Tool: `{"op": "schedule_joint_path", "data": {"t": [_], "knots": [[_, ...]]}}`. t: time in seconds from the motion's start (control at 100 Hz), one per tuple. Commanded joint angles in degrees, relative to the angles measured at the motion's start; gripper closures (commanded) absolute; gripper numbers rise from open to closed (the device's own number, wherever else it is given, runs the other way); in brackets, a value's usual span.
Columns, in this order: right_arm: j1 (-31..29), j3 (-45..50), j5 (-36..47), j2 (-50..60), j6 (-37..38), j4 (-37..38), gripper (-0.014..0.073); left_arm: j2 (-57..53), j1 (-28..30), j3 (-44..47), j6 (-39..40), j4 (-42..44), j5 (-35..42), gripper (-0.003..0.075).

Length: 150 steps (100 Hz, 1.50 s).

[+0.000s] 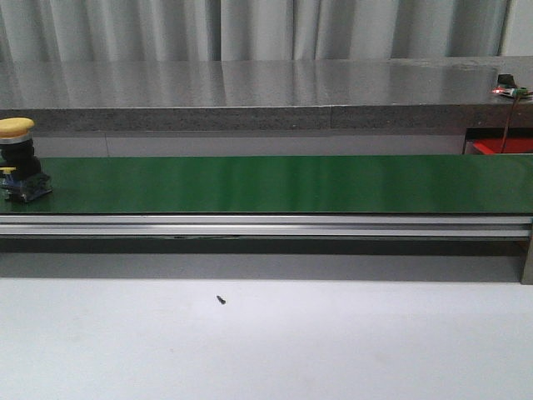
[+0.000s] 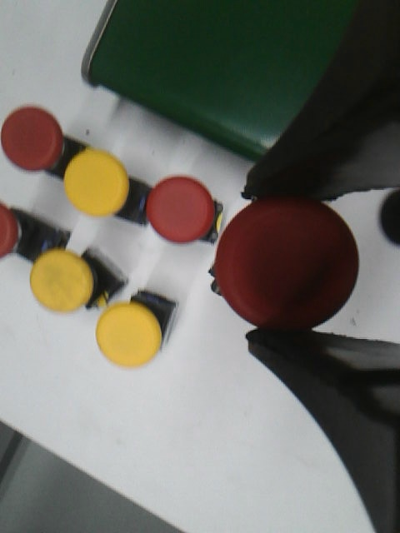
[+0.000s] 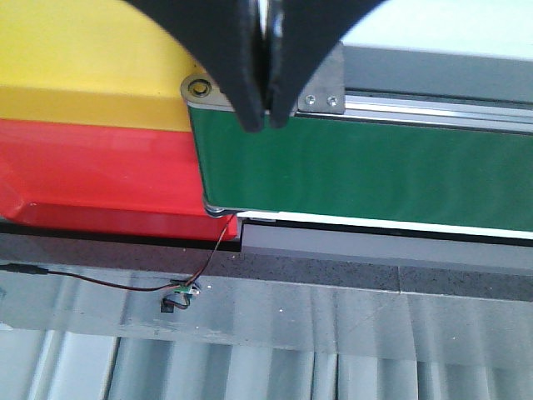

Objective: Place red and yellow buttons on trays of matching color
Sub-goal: 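Grasp a red button with the left gripper, then place the red button on the belt behind the yellow one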

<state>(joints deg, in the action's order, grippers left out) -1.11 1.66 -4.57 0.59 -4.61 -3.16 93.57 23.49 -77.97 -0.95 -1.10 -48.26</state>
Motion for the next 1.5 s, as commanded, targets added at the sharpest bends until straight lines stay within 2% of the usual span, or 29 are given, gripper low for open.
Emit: {"op": "schedule_joint_path", "data": {"t": [0.0,0.25,0.86,0.93,1.1,1.15,1.2,1.49], "knots": [[-0.2,-1.0,4.6,1.1,-0.2,0.0,0.0642,-2.5,-3.2,-1.7,-0.1,-0.2,2.6,0.0521],[-0.2,-1.0,4.6,1.1,-0.2,0.0,0.0642,-0.3,-8.4,-1.7,-0.1,-0.2,2.9,0.0521],[-0.2,-1.0,4.6,1.1,-0.2,0.0,0.0642,1.8,-9.0,-1.7,-0.9,-1.9,1.5,0.0517],[-0.2,-1.0,4.6,1.1,-0.2,0.0,0.0642,1.8,-9.0,-1.7,-2.1,-2.9,1.5,0.0473],[-0.2,-1.0,4.6,1.1,-0.2,0.0,0.0642,1.8,-9.0,-1.7,-2.8,-4.5,1.5,0.0211],[-0.2,-1.0,4.6,1.1,-0.2,0.0,0.0642,1.8,-9.0,-1.7,-2.8,-4.7,1.4,0.0165],[-0.2,-1.0,4.6,1.1,-0.2,0.0,0.0642,1.8,-9.0,-1.7,-2.8,-4.7,1.2,0.0148],[-0.2,-1.0,4.6,1.1,-0.2,0.0,0.0642,-2.4,-9.0,-1.7,-2.8,-5.1,0.5,0.0153]]}}
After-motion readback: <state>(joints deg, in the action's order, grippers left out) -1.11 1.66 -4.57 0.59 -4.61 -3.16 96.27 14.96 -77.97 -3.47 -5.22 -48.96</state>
